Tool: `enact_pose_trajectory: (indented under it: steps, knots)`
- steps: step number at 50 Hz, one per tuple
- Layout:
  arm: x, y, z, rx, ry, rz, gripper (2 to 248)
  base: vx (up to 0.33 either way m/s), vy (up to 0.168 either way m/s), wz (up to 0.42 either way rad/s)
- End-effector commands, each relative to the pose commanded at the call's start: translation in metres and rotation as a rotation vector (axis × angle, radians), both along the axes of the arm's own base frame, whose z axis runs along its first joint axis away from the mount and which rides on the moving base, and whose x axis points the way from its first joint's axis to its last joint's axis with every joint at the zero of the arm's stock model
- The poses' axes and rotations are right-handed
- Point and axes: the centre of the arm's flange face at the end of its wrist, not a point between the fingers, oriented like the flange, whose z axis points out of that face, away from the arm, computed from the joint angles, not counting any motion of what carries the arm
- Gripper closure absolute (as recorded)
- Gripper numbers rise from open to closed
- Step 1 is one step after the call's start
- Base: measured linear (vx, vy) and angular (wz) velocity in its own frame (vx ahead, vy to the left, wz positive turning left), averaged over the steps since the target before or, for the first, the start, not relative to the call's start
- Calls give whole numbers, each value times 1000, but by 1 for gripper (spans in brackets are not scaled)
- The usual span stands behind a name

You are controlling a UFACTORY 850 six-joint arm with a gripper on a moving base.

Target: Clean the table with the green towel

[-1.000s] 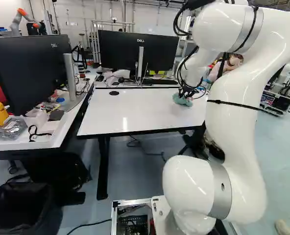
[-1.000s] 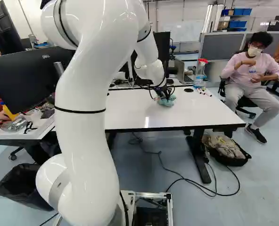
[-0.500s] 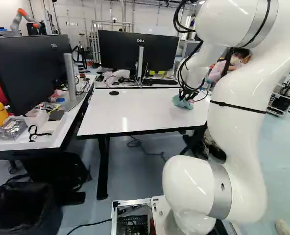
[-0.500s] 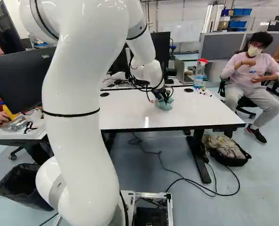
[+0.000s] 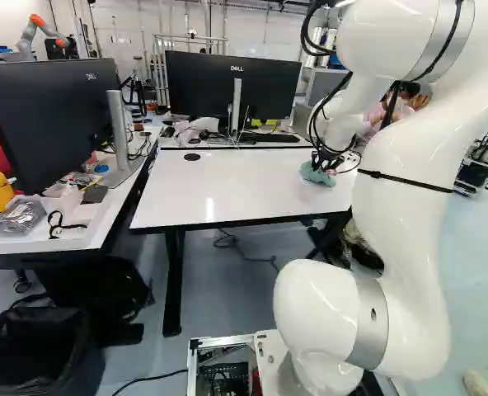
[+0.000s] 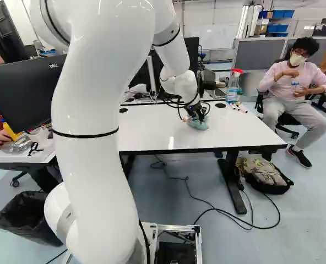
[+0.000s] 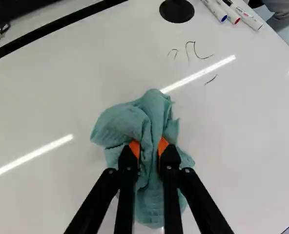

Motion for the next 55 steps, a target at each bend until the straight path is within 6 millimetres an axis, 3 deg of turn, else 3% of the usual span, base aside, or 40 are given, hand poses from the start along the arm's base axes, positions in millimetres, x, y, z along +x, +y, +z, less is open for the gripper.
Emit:
enact_pose_trajectory:
  steps: [12,30,40,55]
  knots:
    - [13,-15,-1,-5,-10,-13,191,0,0,0]
    - [45,-16,-3,-14,-29,9,191,0,0,0]
    - [58,-10,-4,-17,-35,26,191,0,0,0]
    - [65,15,-4,-15,-33,65,191,0,0,0]
